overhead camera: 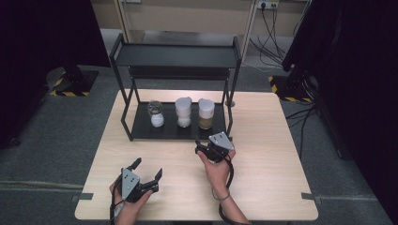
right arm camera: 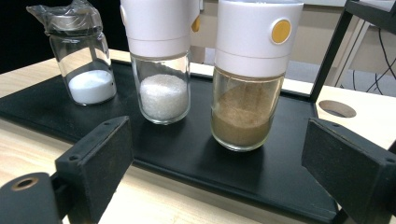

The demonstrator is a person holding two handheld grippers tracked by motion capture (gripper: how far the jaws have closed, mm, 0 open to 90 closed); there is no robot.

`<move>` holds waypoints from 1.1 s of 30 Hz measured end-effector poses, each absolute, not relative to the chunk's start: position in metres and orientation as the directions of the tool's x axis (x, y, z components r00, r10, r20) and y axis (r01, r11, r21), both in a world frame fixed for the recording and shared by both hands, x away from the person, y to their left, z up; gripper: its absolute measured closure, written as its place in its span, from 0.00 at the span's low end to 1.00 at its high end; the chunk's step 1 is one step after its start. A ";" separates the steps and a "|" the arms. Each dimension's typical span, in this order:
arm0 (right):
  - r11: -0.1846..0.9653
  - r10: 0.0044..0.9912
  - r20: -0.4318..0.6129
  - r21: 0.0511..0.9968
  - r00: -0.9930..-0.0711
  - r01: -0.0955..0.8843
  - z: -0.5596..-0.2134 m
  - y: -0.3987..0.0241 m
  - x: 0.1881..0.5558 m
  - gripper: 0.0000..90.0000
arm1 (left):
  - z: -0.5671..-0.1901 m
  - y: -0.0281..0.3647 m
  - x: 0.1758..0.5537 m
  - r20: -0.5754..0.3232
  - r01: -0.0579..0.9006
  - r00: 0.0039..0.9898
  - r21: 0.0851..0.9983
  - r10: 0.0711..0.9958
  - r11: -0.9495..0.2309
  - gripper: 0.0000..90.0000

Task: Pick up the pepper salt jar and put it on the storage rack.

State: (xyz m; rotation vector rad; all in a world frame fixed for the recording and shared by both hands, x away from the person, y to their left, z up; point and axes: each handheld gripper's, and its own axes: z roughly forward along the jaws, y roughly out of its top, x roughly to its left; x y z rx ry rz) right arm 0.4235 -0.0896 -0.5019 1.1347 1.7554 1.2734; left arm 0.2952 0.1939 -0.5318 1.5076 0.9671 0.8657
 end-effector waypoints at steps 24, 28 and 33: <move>0.143 0.897 -0.023 0.960 -0.442 0.241 -0.502 -0.104 0.404 0.08 | -0.532 0.194 0.295 0.019 0.121 0.400 0.990 0.916 -0.074 0.12; 0.141 0.896 -0.019 0.959 -0.443 0.245 -0.502 -0.108 0.402 0.08 | -0.532 0.194 0.295 0.019 0.121 0.400 0.990 0.916 -0.074 0.12; 0.135 0.898 -0.013 0.960 -0.441 0.247 -0.503 -0.114 0.398 0.08 | -0.532 0.194 0.295 0.018 0.122 0.400 0.990 0.916 -0.073 0.12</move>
